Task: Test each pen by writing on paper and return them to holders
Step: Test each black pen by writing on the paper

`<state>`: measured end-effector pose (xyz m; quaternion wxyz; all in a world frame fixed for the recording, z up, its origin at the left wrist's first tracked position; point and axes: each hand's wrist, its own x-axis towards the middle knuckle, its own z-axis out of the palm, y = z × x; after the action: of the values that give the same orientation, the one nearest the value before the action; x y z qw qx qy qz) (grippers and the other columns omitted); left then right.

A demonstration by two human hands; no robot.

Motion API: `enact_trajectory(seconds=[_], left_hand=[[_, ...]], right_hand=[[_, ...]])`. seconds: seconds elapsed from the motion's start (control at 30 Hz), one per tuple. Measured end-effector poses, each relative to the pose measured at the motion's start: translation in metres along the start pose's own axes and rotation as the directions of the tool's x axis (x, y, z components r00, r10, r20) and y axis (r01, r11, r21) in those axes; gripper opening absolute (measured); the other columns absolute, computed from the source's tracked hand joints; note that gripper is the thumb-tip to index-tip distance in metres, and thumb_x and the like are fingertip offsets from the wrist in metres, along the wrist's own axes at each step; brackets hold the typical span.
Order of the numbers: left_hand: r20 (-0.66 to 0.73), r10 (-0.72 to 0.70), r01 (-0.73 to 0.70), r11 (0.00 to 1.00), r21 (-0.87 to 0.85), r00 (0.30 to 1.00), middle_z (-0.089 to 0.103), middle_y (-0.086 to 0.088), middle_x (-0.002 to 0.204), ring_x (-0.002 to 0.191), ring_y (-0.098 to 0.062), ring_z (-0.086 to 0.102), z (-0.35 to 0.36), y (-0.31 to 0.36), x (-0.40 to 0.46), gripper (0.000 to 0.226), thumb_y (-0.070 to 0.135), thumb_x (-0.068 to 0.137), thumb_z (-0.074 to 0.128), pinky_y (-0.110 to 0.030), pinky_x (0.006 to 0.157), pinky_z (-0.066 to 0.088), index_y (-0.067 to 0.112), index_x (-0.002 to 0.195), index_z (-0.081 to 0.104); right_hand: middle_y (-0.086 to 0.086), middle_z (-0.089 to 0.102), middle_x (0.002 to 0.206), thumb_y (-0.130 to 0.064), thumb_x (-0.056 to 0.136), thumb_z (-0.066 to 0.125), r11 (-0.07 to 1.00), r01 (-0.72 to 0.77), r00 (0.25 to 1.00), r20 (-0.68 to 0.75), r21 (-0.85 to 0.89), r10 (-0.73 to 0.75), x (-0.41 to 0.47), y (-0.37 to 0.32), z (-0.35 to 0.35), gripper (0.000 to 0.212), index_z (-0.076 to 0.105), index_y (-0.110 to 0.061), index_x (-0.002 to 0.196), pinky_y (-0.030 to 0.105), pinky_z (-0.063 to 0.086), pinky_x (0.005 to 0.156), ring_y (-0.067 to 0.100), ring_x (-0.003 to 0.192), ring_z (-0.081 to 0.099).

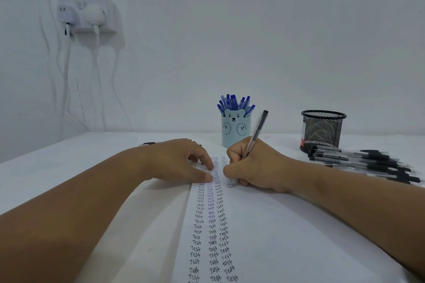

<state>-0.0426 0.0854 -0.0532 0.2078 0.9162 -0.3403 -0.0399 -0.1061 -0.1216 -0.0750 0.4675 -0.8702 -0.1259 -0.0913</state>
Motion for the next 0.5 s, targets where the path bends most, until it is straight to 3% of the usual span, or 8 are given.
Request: enact_trajectory(seconds=[0.1, 0.37, 0.5], left_hand=[[0.005, 0.011, -0.010, 1.000, -0.007, 1.000, 0.060, 0.014, 0.120, 0.118, -0.003, 0.054, 0.0002, -0.0014, 0.0007, 0.025, 0.054, 0.079, 0.079, -0.038, 0.110, 0.043, 0.047, 0.102, 0.073], [0.005, -0.003, 0.004, 1.000, -0.013, 1.000, 0.060, 0.014, 0.119, 0.118, -0.002, 0.053, 0.0004, -0.0006, -0.0003, 0.023, 0.054, 0.079, 0.080, -0.038, 0.110, 0.042, 0.048, 0.100, 0.072], [0.003, -0.011, 0.011, 1.000, -0.028, 1.000, 0.060, 0.015, 0.120, 0.117, -0.001, 0.053, 0.0003, 0.0005, -0.0018, 0.024, 0.052, 0.079, 0.080, -0.036, 0.111, 0.042, 0.045, 0.102, 0.073]], right_hand=[[0.010, 0.036, 0.056, -0.002, 0.075, 0.067, 0.999, 0.019, 1.000, -0.003, -0.046, -0.019, 0.0003, -0.0012, 0.0001, 0.034, 0.041, -0.010, 0.054, 0.029, 0.032, 0.055, 0.020, 0.054, 0.039], [0.009, 0.036, 0.056, -0.001, 0.075, 0.068, 0.996, 0.025, 1.000, -0.013, -0.083, -0.026, -0.0006, -0.0014, 0.0001, 0.034, 0.042, -0.009, 0.055, 0.026, 0.031, 0.054, 0.020, 0.056, 0.035], [0.010, 0.045, 0.052, -0.015, 0.087, 0.071, 0.997, -0.012, 0.996, -0.090, 0.079, 0.020, -0.0003, -0.0023, 0.0009, 0.045, 0.044, -0.014, 0.052, 0.024, 0.034, 0.048, 0.019, 0.047, 0.042]])
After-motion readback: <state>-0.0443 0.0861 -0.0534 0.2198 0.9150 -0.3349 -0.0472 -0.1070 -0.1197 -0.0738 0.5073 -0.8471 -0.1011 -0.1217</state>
